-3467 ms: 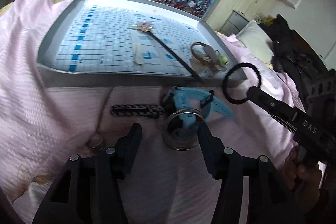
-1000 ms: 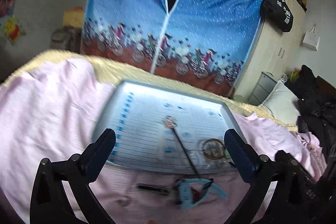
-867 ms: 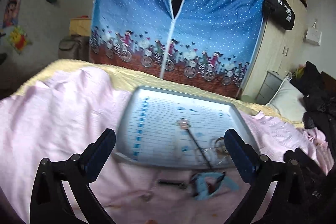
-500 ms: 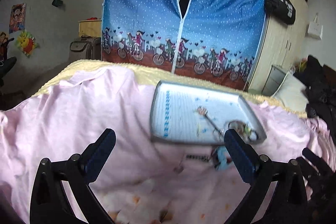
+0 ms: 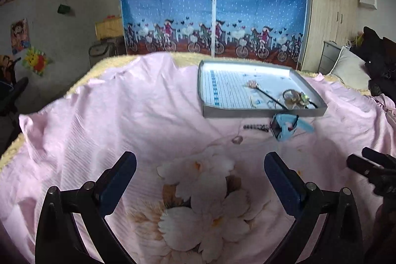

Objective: Organize jewelry

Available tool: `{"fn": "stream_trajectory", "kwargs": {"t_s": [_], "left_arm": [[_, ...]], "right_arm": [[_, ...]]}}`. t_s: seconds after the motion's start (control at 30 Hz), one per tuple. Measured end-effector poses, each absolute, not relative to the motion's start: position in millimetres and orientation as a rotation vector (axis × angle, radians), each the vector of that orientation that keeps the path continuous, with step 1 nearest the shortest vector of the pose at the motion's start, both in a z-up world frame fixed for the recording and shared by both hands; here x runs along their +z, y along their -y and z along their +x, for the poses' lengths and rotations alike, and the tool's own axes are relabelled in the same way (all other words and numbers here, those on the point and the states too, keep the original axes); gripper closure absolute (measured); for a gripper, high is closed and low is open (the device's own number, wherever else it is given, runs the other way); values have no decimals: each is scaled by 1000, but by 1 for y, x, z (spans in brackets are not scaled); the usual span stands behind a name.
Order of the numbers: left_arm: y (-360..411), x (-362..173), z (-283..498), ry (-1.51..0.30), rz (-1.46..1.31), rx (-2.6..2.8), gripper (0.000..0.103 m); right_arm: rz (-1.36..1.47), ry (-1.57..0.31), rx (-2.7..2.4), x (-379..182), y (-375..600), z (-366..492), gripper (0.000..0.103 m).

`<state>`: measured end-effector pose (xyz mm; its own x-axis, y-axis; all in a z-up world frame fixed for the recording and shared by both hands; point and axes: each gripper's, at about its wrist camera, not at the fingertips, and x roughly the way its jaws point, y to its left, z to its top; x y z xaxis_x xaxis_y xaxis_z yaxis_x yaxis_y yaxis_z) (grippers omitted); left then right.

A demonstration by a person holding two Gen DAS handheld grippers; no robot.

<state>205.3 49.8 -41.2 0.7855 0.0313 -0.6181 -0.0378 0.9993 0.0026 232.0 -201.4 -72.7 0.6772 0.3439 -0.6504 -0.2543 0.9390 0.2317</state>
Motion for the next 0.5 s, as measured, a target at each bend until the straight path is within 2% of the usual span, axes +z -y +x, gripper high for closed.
{"fn": "stream_trajectory", "kwargs": {"t_s": [0.5], "left_arm": [[-47, -64, 234, -740, 18, -47, 2]], "right_arm": [[123, -854, 303, -90, 200, 248, 0]]}}
